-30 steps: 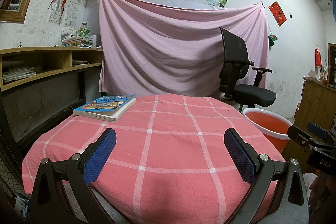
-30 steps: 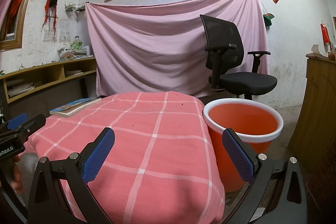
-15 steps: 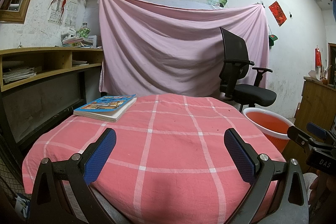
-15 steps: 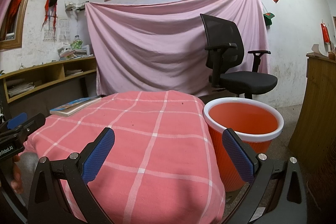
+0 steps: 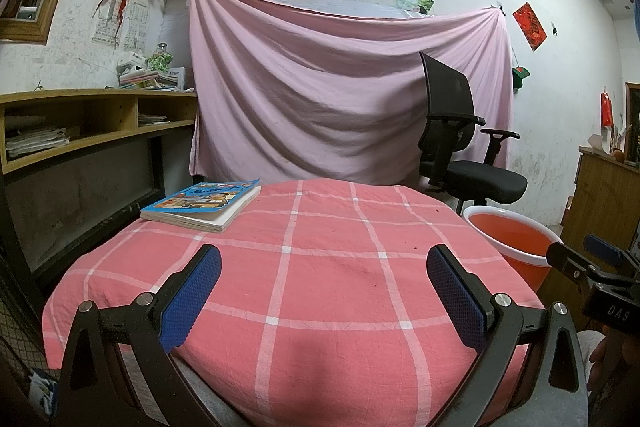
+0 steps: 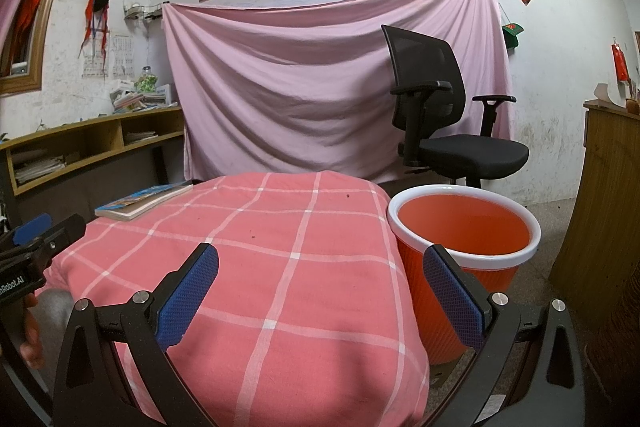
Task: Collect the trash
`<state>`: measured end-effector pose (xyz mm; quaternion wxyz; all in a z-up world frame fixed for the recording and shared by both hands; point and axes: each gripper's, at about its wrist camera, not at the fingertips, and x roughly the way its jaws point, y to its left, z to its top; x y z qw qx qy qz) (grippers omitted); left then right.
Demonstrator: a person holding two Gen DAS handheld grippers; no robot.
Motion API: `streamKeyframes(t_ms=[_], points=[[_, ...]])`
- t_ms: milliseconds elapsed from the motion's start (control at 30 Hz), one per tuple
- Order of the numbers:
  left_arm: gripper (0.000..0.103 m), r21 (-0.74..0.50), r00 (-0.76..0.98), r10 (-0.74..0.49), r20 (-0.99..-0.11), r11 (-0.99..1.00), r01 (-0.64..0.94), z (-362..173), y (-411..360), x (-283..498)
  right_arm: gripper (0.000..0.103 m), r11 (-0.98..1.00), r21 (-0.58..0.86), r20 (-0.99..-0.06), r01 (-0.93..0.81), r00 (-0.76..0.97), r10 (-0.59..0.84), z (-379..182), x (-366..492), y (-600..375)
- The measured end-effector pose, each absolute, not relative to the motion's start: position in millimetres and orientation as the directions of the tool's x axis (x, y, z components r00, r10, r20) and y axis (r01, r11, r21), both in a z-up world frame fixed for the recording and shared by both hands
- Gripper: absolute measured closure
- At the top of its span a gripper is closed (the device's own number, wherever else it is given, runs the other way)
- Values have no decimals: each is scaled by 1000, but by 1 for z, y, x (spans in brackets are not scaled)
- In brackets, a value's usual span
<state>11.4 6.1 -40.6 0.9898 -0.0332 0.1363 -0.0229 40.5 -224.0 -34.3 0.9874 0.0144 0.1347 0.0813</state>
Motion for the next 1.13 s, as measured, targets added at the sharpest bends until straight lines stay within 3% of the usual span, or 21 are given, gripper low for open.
streamKeyframes(t_ms=[600,1133], points=[[2,-74,960,-69,-270,996,51,-41,5,9,0,986,50,-266,-157,950,165,-34,40,-225],[2,0,958,-44,-283,999,46,-43,3,13,0,986,51,-268,-157,949,165,-32,41,-225]])
